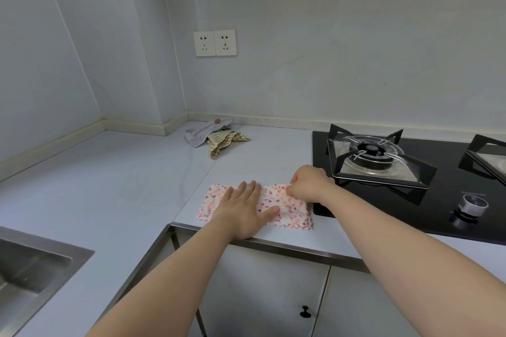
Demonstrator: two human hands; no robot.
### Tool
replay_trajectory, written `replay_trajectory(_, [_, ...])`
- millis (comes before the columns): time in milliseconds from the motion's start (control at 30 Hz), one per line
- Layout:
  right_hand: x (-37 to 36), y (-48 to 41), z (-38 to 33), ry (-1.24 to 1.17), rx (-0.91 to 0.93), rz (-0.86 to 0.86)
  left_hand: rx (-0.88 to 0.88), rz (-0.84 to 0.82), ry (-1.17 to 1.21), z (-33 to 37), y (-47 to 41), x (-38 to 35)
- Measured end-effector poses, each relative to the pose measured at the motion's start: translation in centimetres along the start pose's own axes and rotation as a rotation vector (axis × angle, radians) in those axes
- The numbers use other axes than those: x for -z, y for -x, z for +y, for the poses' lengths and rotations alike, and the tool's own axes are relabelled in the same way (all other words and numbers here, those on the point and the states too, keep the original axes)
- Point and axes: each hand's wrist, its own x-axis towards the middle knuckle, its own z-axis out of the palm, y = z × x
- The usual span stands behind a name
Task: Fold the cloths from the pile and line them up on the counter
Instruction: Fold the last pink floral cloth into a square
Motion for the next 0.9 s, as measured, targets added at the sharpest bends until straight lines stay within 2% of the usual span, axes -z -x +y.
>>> replay_trajectory(100, [0.3, 1.2, -0.2, -0.251, 0.108, 0.033, -0.003, 0.008, 0.01, 0.2, 0.1, 0.1])
replay_trajectory(167, [0.2, 2.0, -0.3, -0.303, 0.147, 0.058, -0.002, 0.0, 0.017, 0.5, 0.4, 0.2])
replay_trajectory(267, [-0.6, 2.9, -0.4, -0.26, 0.177, 0.133, 0.037, -0.007, 0.009, 1.8, 1.0, 0.1])
replay_trajectory(400, [-0.5, 3.6, -0.1, -0.2, 0.112, 0.259, 0.101, 0.003, 0.012, 4.7, 1.8, -0.8])
replay_trajectory(533, [0.6, 3.9, 0.4, 0.018, 0.118, 0.341, 0.114, -0.025, 0.026, 7.3, 2.0, -1.0])
replay_trajectory(700, [2.1, 5.0, -0.6, 0.102, 0.201, 0.37, 0.152, -0.048, 0.075, 9.6, 1.8, -1.0])
replay_trajectory(833, [2.3, 5.7, -1.7, 0.076, 0.197, 0.326, 0.055, -0.186, 0.159, 8.6, 1.9, 2.2])
replay_trajectory(900, [2.3, 5.9, -1.9, 0.003, 0.184, 0.275, 0.003, -0.168, 0.211, 5.9, 2.3, 4.4])
